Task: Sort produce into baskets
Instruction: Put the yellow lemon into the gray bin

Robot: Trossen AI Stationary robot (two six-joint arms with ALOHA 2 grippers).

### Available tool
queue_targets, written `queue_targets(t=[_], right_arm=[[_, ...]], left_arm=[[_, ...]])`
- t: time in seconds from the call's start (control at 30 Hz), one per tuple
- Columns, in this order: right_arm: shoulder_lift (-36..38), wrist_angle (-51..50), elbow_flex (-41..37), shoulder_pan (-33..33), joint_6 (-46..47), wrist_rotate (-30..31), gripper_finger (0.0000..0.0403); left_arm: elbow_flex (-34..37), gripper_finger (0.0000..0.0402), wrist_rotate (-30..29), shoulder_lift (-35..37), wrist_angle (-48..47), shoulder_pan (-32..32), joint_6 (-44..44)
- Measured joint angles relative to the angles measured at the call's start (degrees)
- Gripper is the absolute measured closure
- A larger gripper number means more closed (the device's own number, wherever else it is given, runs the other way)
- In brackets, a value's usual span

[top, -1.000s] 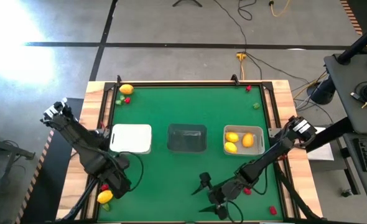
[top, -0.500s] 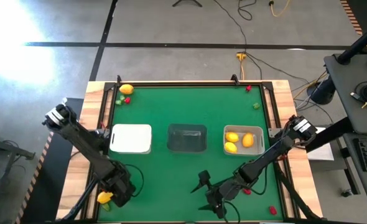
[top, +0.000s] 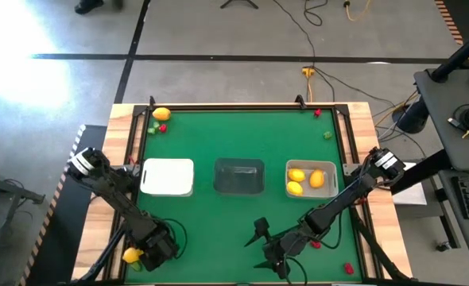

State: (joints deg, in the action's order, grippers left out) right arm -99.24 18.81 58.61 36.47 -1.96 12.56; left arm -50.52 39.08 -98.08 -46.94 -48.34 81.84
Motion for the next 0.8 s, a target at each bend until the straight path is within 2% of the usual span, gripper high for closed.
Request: queue_targets(t=[0.47,0.6,0.8], right_arm=[[0.0,-0.6,0.0,0.0,0.5,0.1,0.0069],[0.0,-0.7,0.0,-0.1,0.4,0.1,0.0069],[0.0,-1.4,0.0,-0.5,0.3,0.1,0.0069]], left_arm=[[-1.1,0.0138,-0.1,-3.6,-1.6,-2.7,-2.2],[-1.2,0.0153,-0.7,-3.3,-1.5,-2.7,-2.1],[-1.2,0.0209,-1.1,-1.8,-2.7,-2.7,-1.9]])
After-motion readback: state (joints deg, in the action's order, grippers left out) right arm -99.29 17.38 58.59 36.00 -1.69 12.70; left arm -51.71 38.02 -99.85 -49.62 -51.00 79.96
